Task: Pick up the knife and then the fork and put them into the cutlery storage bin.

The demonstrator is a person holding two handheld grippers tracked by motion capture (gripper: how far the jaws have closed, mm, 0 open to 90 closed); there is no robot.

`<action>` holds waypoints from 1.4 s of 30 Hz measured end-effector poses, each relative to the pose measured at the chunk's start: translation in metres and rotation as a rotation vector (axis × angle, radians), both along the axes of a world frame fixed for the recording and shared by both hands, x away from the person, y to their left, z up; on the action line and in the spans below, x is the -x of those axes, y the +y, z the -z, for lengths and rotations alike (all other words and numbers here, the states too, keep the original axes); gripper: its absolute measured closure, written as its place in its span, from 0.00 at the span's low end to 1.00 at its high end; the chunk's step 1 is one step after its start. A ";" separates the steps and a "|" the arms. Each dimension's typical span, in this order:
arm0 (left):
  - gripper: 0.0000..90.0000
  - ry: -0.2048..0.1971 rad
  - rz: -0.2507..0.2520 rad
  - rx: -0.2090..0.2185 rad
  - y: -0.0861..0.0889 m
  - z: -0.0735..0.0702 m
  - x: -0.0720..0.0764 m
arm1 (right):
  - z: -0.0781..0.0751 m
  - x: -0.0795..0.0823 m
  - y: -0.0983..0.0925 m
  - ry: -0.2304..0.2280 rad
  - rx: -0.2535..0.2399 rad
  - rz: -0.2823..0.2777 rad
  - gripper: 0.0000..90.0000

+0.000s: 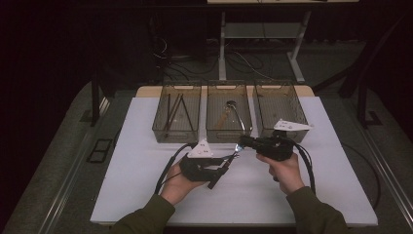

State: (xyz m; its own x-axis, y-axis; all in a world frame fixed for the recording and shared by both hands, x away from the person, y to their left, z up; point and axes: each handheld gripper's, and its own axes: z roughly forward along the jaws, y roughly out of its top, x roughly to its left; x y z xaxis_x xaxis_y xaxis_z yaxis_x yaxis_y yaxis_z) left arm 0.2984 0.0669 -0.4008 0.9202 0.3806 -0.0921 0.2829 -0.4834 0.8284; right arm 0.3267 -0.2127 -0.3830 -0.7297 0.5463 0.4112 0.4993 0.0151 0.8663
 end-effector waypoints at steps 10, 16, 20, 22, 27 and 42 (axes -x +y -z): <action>0.44 0.007 -0.023 0.076 0.035 0.008 0.003 | -0.005 -0.002 -0.021 -0.014 0.026 0.053 0.96; 0.35 0.010 -0.049 0.097 0.060 0.018 0.011 | -0.009 -0.004 -0.033 -0.022 0.042 0.085 0.96; 0.24 0.025 -0.074 0.090 0.076 0.025 0.015 | -0.011 -0.005 -0.041 -0.029 0.051 0.105 0.96; 0.19 0.028 -0.087 0.077 0.083 0.029 0.016 | -0.012 -0.006 -0.045 -0.032 0.057 0.114 0.96; 0.11 0.040 -0.116 0.038 0.091 0.040 0.021 | -0.015 -0.009 -0.052 -0.034 0.071 0.134 0.96; 0.00 0.045 -0.157 0.044 0.092 0.039 0.021 | -0.051 -0.030 -0.087 -0.078 0.079 0.228 0.96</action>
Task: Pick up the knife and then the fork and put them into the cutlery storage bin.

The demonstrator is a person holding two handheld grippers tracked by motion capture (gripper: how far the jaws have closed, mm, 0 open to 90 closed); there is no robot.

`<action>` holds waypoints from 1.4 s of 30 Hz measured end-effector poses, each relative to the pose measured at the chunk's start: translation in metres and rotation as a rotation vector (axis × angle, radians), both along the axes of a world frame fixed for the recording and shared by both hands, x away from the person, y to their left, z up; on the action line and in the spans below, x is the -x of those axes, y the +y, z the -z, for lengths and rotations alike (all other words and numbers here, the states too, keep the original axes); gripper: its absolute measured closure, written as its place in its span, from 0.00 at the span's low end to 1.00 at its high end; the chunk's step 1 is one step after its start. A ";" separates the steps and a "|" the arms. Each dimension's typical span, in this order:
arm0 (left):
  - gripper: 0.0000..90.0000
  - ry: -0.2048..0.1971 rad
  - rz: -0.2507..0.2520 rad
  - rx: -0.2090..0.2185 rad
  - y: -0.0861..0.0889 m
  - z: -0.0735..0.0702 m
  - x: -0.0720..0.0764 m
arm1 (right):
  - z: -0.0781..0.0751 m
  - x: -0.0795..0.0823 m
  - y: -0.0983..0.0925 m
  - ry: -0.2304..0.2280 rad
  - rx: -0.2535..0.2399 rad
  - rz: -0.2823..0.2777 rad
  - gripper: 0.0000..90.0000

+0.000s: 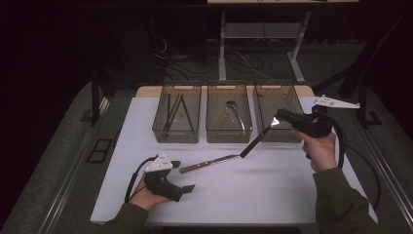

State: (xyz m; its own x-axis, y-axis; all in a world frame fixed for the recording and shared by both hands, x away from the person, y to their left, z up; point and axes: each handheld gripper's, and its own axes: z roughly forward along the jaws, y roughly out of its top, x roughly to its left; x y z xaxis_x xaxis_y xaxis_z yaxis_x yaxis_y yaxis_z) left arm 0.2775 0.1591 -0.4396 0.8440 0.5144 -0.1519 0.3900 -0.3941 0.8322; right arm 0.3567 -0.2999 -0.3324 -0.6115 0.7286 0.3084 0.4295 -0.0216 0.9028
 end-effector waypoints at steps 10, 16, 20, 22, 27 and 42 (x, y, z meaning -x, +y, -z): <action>0.00 0.012 0.005 -0.004 -0.001 0.000 -0.001 | -0.028 -0.018 -0.041 -0.022 0.011 0.134 0.96; 0.00 0.011 0.010 -0.009 -0.003 0.000 0.000 | -0.041 -0.031 -0.062 -0.032 0.026 0.220 0.96; 0.00 0.008 0.014 -0.006 -0.003 0.000 0.000 | -0.044 -0.042 -0.068 -0.031 0.053 0.260 0.96; 0.00 0.009 0.018 -0.008 -0.004 0.000 0.000 | -0.044 -0.049 -0.069 -0.028 0.078 0.279 0.96; 0.00 0.007 0.025 -0.013 -0.005 0.000 0.000 | -0.033 -0.066 -0.068 0.024 0.097 0.292 0.96; 0.00 0.010 0.037 -0.014 -0.007 0.001 0.001 | 0.010 -0.102 -0.053 0.207 0.160 0.215 0.96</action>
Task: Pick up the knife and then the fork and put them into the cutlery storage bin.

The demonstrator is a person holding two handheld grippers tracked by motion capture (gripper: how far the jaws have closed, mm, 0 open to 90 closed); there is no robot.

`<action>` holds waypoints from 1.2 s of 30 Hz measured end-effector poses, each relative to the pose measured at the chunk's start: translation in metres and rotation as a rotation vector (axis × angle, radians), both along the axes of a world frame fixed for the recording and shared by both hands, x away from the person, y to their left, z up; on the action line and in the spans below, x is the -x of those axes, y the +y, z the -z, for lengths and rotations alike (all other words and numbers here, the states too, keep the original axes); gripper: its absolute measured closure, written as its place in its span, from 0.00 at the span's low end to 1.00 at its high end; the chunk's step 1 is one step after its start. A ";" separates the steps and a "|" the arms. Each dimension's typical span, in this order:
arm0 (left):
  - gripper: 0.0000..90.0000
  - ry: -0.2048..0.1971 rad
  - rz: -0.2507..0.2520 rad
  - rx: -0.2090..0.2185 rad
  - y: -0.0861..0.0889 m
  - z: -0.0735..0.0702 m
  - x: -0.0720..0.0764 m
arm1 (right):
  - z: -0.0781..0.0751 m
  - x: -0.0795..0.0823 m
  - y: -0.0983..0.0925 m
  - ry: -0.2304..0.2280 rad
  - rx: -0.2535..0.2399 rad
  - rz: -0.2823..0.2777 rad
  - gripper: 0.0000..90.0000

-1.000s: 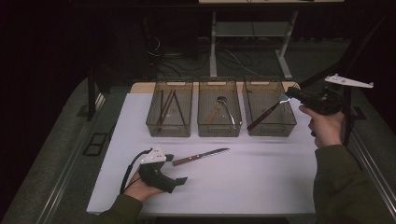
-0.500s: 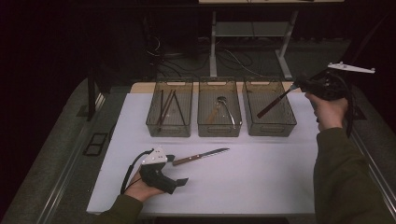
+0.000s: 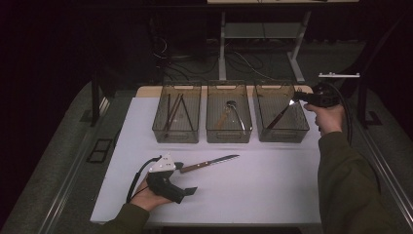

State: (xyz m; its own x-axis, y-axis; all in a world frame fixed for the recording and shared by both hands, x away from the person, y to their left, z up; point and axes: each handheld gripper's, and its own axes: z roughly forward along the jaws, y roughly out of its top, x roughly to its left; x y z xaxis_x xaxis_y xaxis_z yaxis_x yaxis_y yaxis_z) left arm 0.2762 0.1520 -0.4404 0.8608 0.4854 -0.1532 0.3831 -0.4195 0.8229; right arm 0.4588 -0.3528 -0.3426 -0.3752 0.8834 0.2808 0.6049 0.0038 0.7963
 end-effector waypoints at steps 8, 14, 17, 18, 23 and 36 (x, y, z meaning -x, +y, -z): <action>0.00 0.002 0.010 -0.005 -0.001 0.000 0.000 | 0.024 -0.012 0.003 0.060 0.113 0.025 0.79; 0.00 -0.001 0.014 -0.007 -0.001 0.000 0.000 | 0.032 -0.013 0.004 0.031 0.236 0.135 0.32; 0.00 -0.001 0.012 -0.005 -0.001 0.000 0.000 | 0.032 -0.011 0.002 0.012 0.237 0.149 0.27; 0.00 -0.002 0.014 -0.007 -0.001 0.000 0.000 | 0.032 -0.010 0.002 0.010 0.233 0.148 0.25; 0.00 -0.003 0.012 -0.008 -0.001 0.000 0.000 | 0.029 -0.004 0.000 -0.005 0.192 0.128 0.25; 0.00 -0.004 0.006 -0.012 -0.001 0.000 0.000 | 0.024 0.028 0.020 -0.052 0.167 -0.015 0.21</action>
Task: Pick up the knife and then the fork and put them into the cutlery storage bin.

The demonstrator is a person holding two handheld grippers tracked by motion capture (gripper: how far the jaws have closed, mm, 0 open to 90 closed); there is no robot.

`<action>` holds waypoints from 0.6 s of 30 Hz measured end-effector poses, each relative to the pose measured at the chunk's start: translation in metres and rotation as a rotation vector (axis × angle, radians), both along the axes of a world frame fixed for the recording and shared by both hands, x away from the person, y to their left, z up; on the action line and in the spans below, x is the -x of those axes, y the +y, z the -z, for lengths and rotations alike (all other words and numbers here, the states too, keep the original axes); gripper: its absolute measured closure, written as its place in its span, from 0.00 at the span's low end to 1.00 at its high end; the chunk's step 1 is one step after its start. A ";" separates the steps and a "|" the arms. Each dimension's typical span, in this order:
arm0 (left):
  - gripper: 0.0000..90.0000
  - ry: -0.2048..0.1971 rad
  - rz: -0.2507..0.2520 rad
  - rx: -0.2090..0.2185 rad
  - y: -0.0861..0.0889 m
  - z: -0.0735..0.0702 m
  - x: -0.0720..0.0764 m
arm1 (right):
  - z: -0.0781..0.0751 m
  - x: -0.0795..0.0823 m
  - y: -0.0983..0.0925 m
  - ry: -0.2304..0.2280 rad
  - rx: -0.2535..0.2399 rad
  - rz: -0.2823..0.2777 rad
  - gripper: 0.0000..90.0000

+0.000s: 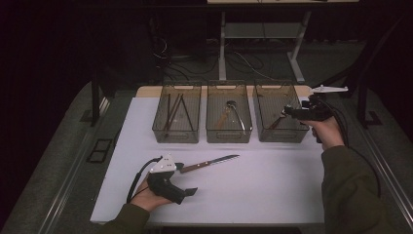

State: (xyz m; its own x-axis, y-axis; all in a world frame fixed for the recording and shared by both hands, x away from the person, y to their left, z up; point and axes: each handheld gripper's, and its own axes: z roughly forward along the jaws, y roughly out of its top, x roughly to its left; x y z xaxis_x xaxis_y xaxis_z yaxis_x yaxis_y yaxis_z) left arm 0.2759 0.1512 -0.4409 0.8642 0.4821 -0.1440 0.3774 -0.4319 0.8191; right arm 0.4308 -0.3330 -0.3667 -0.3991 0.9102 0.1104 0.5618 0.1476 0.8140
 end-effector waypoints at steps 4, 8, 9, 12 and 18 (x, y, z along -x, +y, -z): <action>0.00 0.001 0.000 0.000 0.000 0.000 0.000 | 0.001 0.014 0.006 -0.008 0.002 -0.047 0.20; 0.00 0.000 0.001 0.001 0.000 0.000 0.000 | 0.001 0.030 0.011 -0.028 -0.010 -0.074 0.20; 0.00 0.000 0.002 0.000 0.000 0.000 0.000 | 0.002 0.034 0.013 -0.033 -0.006 -0.079 0.20; 0.00 0.000 0.000 -0.001 0.000 0.000 0.000 | 0.006 0.047 0.018 -0.025 -0.021 -0.105 0.20; 0.00 -0.004 -0.002 -0.007 0.000 0.000 -0.001 | 0.021 0.071 0.032 -0.004 -0.039 -0.150 0.19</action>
State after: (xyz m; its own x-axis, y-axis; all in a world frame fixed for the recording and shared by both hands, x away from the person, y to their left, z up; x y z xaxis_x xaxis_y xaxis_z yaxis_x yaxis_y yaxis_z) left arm 0.2771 0.1513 -0.4406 0.8637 0.4849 -0.1371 0.3750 -0.4367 0.8177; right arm 0.3598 -0.3014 -0.3875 -0.5311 0.8352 0.1429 0.5324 0.1978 0.8230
